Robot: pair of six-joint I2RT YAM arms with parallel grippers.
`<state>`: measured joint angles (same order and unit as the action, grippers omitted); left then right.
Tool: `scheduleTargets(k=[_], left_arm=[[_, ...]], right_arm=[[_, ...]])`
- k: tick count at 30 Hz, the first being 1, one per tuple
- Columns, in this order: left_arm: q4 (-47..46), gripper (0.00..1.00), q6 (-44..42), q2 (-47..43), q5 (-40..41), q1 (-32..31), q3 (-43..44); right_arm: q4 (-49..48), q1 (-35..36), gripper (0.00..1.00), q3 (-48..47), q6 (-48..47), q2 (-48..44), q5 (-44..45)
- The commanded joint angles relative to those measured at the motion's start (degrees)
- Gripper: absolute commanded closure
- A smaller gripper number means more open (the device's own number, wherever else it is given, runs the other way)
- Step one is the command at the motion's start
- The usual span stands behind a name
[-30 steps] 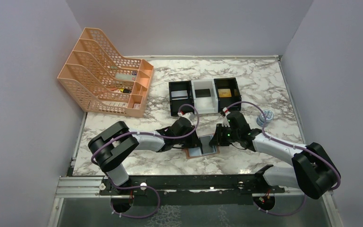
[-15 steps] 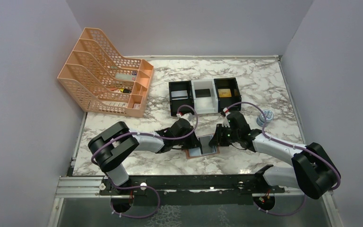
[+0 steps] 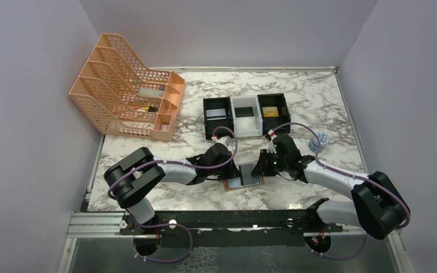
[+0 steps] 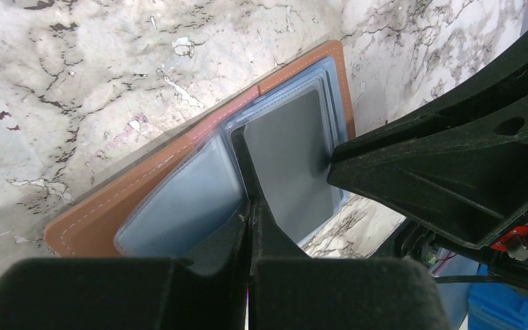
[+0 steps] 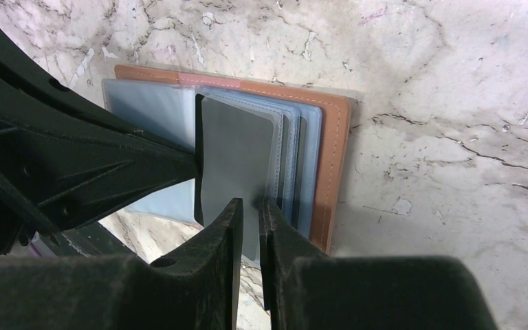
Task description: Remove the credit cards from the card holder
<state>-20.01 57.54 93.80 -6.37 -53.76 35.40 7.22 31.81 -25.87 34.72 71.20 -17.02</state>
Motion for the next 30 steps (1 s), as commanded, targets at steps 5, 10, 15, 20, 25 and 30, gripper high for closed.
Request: scheduleTargets(k=[5,10,15,20,25,30], left_arm=[[2.0,0.84,-1.1,0.1,1.0,-0.3,-0.6],[1.7,0.77,-0.1,0.6,0.9,-0.3,-0.7],[0.6,0.76,1.7,2.1,0.5,-0.4,-1.2],[-1.2,0.76,3.1,2.9,0.3,-0.3,-2.0],[-1.7,0.79,3.1,3.0,0.2,-0.3,-2.0],[-1.7,0.87,3.2,2.1,0.9,-0.3,-2.7]], right_arm=[[3.7,0.1,0.84,-0.2,-1.0,-0.4,2.8],[3.4,0.1,0.84,0.0,-0.6,-0.4,2.8],[3.0,0.1,0.84,0.6,0.1,-0.9,2.8],[3.0,0.1,0.84,0.9,0.2,-0.6,2.7],[3.1,0.1,0.84,0.7,0.2,-0.9,2.5],[3.6,0.1,0.84,0.5,0.0,-1.1,2.7]])
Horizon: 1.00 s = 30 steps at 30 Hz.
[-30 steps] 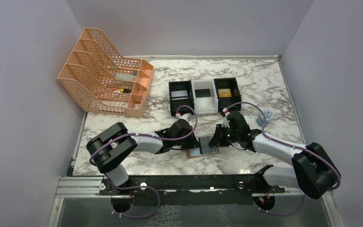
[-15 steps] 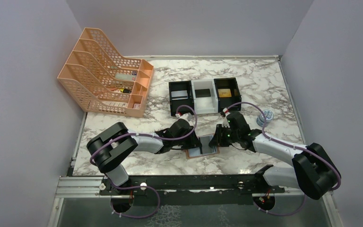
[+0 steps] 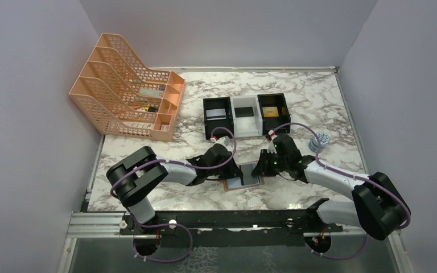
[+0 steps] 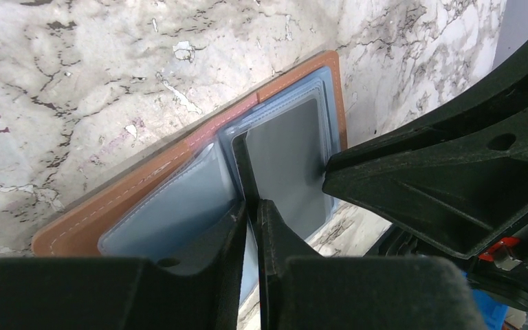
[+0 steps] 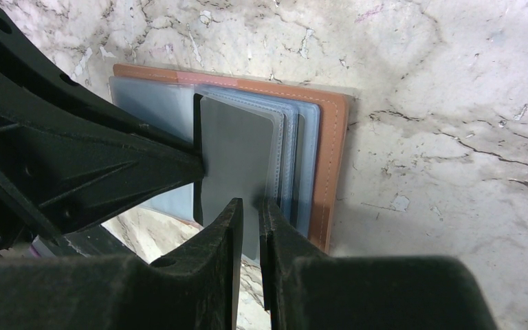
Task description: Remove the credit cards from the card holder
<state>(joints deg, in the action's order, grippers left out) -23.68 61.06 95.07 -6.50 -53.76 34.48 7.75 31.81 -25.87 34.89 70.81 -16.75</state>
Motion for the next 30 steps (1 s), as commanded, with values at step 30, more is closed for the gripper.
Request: scheduleTargets(k=[30], left_arm=[[2.0,1.00,-1.7,-1.1,1.5,-0.2,-2.4]], right_arm=[[1.3,0.1,0.78,-0.8,-0.4,1.7,-2.3]])
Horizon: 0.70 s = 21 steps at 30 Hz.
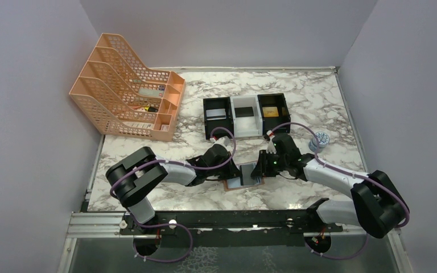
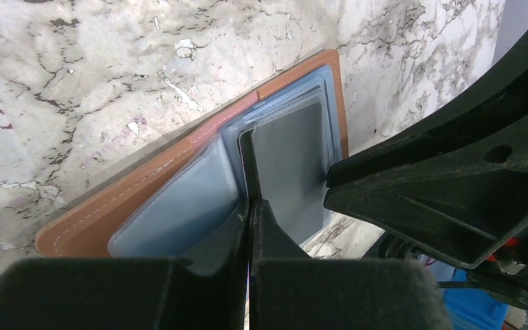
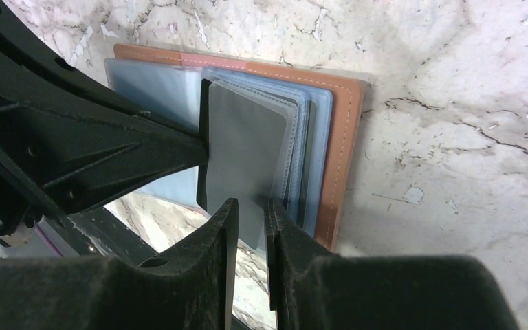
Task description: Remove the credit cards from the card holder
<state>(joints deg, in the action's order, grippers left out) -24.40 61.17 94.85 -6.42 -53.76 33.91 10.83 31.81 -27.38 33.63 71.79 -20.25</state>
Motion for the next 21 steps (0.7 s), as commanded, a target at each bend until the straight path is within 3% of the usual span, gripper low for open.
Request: scheduleTargets(k=[1,5,10,15,21], left_arm=[[2.7,0.97,-1.9,-1.1,1.5,-0.2,-1.9],[2.6,0.76,-1.6,-1.1,2.1,-0.2,-2.3],[1.5,0.68,0.1,-0.3,3.0,-0.2,-3.4],[-0.9,0.70,1.6,0.1,3.5,-0.2,-4.8],[-1.3,0.81,2.3,-0.6,4.2,-0.2,-5.8]], right_arm=[[-1.7,0.1,0.78,0.9,0.9,0.9,1.5],[-2.4,0.1,0.78,1.6,1.4,1.8,1.4],[-2.7,0.1,0.78,1.9,2.6,2.0,1.5],[-2.7,0.1,0.78,2.4,2.9,2.5,1.8],[-3.0,0.1,0.78,3.2,3.5,2.4,2.5]])
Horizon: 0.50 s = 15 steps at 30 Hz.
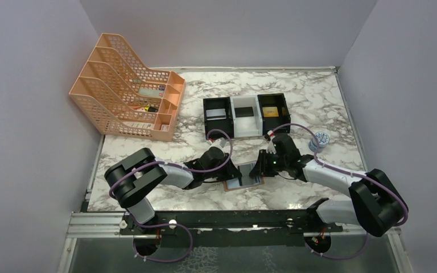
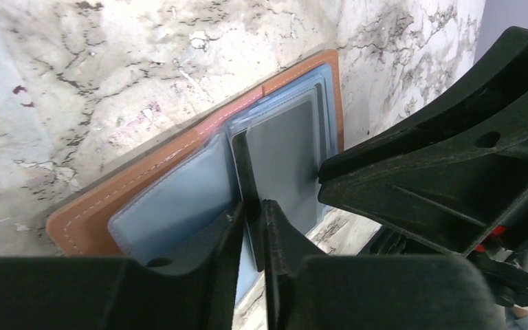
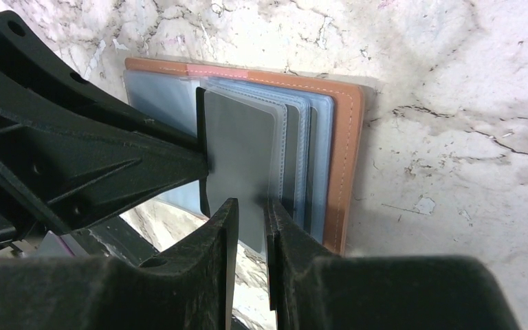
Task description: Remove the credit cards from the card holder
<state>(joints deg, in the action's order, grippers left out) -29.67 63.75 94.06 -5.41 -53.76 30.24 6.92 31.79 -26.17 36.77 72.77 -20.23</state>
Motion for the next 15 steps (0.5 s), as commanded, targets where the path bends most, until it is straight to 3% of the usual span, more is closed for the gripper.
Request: scheduleTargets(k=[1,8,15], left_arm=[[3.9,0.83,-0.2,-0.1,3.3,-0.2,-2.3],[3.9,0.97,0.5,-4.4,5.6,0.8,-4.9],[3.9,1.00,0.4,-3.6,4.2,1.0,-4.3]], right_arm=[[0.9,0.1,0.78,2.0,0.4,1.4,2.7],[0.7,0.1,0.78,2.5,1.0,-3.1,5.5],[1.1,0.1,0.78,0.8,-1.6,-5.7,1.2]])
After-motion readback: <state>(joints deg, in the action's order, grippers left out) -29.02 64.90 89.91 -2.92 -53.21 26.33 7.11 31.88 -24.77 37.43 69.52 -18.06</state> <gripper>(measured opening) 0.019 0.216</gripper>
